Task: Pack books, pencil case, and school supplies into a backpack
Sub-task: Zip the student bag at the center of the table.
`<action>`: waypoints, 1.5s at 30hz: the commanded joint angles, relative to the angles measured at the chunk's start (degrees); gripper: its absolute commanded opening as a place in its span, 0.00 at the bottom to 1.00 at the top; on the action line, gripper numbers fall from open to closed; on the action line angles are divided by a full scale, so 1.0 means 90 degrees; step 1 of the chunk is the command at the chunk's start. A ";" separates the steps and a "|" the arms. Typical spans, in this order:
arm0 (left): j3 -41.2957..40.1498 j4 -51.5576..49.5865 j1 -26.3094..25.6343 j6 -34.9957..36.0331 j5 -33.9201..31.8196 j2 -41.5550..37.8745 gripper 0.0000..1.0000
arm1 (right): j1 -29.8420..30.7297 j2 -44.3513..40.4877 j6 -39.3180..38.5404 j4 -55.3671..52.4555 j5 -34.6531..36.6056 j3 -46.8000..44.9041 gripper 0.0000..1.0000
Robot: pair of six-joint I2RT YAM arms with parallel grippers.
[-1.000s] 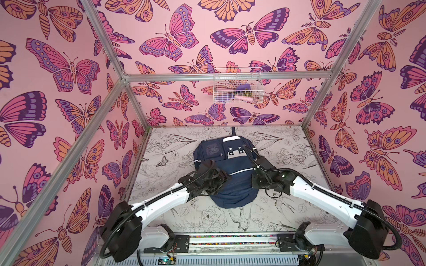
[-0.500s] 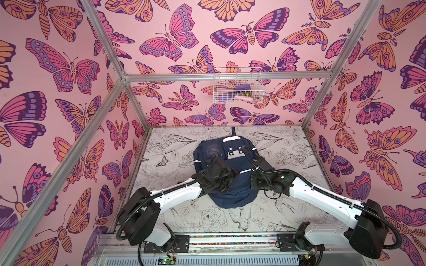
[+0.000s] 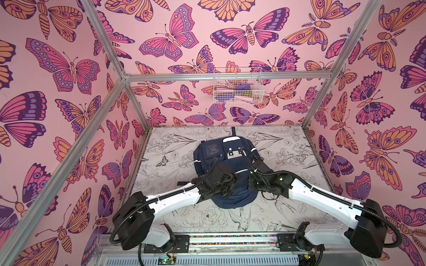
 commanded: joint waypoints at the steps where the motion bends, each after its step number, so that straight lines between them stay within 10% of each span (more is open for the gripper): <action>1: 0.0016 -0.0025 0.0254 0.0151 -0.0318 0.0110 0.61 | 0.0221 -0.0192 0.0211 0.0351 -0.0161 0.0046 0.00; 11: -0.0215 -0.0563 0.0577 0.0726 -0.0282 -0.0085 0.00 | 0.0260 -0.0308 -0.0022 -0.0157 0.0698 0.0119 0.00; 22: -0.0766 -0.1891 0.0897 0.2555 -0.0279 -0.1486 0.00 | -0.1020 -0.0511 -0.1192 -0.0455 0.0957 -0.0106 0.00; 41: -0.0600 -0.0976 0.0924 0.3608 0.0957 -0.0719 0.00 | -0.1790 0.0570 -0.1903 -0.0062 0.0083 0.0571 0.10; 44: -0.0245 -0.1050 0.0914 0.3980 0.1009 -0.0723 0.51 | -0.1714 0.0026 -0.1788 -0.0185 0.0025 0.0387 0.41; 45: -0.0145 -0.1156 0.0891 0.4117 0.0880 -0.0856 0.88 | -0.1705 -0.0245 -0.1762 -0.0251 -0.0017 0.0332 0.48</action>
